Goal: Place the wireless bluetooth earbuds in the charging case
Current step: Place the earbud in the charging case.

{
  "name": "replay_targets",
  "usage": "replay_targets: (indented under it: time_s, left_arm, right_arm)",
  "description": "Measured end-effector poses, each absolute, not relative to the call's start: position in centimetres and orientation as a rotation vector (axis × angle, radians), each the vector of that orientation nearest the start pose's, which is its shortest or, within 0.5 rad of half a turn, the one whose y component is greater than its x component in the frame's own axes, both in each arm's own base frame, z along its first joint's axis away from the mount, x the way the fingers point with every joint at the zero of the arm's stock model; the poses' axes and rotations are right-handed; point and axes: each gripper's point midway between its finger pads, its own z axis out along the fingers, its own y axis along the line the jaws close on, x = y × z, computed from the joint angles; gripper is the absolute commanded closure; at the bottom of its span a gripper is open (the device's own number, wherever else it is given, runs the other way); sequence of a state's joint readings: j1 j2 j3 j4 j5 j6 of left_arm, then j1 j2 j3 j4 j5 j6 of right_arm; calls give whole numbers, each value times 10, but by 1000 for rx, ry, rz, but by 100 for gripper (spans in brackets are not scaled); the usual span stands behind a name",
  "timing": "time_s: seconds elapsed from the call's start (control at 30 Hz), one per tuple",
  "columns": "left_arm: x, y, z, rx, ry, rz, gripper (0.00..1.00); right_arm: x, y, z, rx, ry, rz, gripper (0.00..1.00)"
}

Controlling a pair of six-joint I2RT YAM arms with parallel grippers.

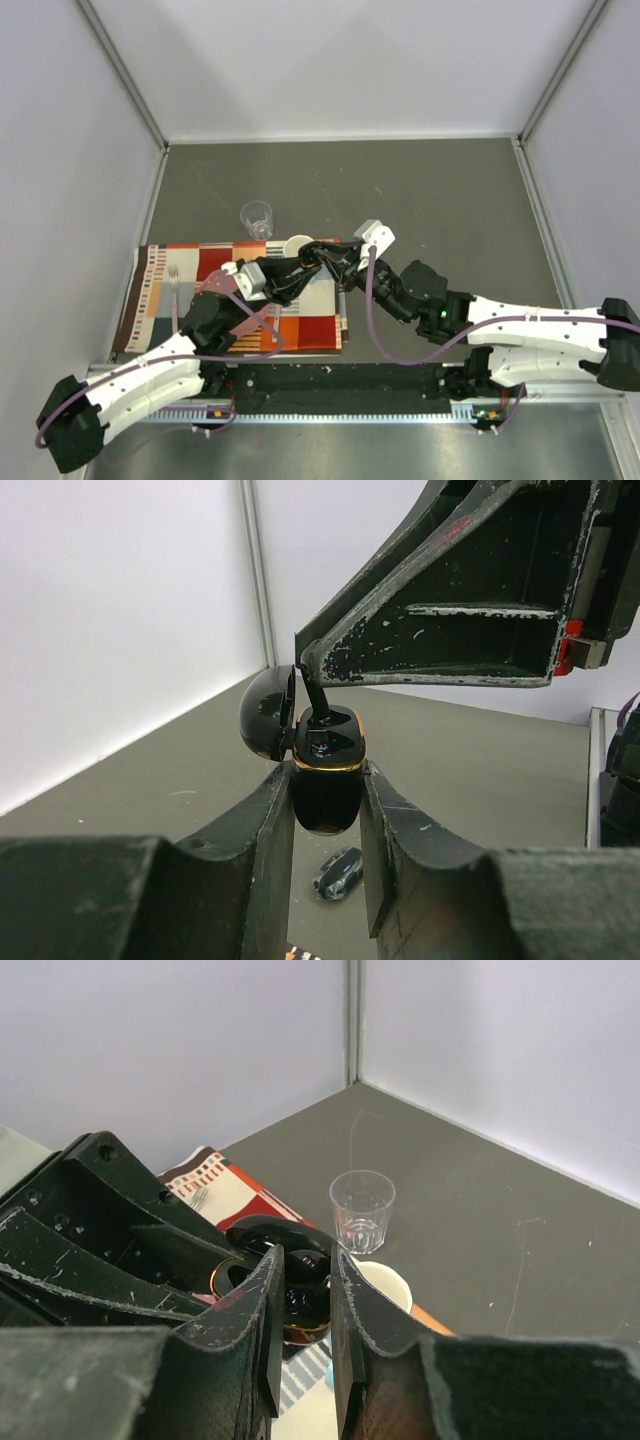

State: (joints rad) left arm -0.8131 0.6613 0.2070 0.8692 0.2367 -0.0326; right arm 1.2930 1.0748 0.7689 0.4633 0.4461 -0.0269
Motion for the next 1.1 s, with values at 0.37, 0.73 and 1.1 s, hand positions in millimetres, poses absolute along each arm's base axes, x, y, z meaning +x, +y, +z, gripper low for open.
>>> replay_targets:
  time_s: [0.37,0.73,1.1]
  left_arm:
    - [175,-243,284,636,1023,-879,100]
    - [174,-243,284,629,1027,-888,100]
    - [173,-243,286,630,1018,-890,100]
  right_arm:
    - [171,352,326,-657,1335,729,100]
    - [169,353,324,-693,1354,723,100]
    - [178,346,328,-629,1363,684,100]
